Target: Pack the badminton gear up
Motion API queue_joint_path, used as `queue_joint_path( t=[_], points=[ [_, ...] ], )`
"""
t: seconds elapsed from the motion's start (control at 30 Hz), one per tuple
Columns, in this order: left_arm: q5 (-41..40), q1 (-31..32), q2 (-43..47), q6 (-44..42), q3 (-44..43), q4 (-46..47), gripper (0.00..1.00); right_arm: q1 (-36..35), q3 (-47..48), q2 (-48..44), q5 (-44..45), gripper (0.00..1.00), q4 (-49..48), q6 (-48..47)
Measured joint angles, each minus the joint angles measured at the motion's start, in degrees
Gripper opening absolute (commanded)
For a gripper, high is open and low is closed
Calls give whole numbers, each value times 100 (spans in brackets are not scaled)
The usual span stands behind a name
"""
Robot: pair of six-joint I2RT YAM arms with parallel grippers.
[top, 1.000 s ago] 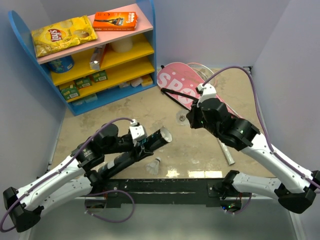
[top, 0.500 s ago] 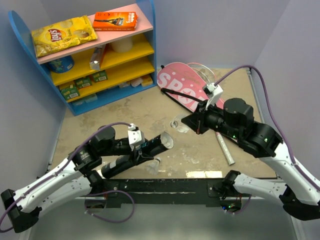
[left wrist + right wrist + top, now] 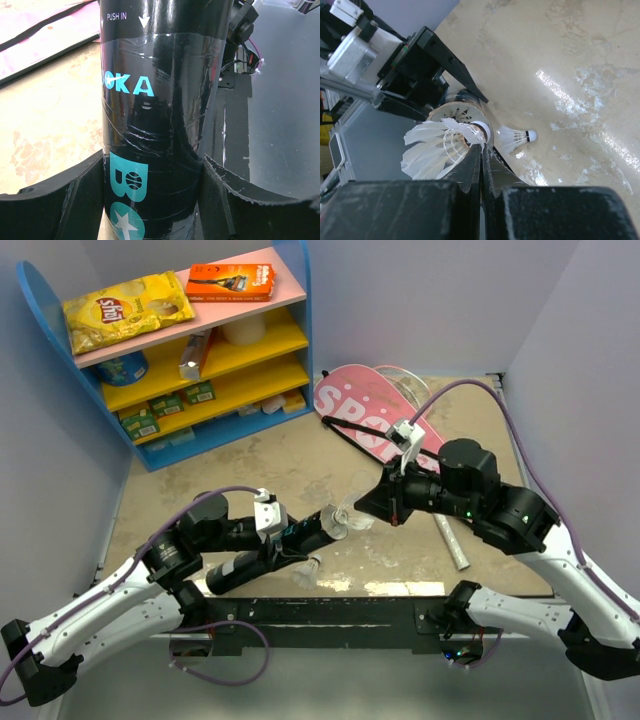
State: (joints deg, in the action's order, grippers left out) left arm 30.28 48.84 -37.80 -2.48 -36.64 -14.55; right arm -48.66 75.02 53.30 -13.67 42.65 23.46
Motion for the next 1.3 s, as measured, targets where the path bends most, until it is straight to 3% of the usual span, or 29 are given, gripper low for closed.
queue_joint_path(
  t=[0.67,1.03,1.17,1.3],
  points=[
    [-79,0,4,-13,35,-50,0,-61,-1025,407,-726,0,-999,166],
    [-177,-7,39,-7,59,-184,0,-918,-1071,1117,-140,0,-1554,424],
    [-354,-9,101,0,92,-424,0,-1001,-1196,1309,-13,19,-1711,535],
    [-455,-26,166,-61,111,-614,0,-1014,-1239,1318,72,43,-1729,568]
  ],
)
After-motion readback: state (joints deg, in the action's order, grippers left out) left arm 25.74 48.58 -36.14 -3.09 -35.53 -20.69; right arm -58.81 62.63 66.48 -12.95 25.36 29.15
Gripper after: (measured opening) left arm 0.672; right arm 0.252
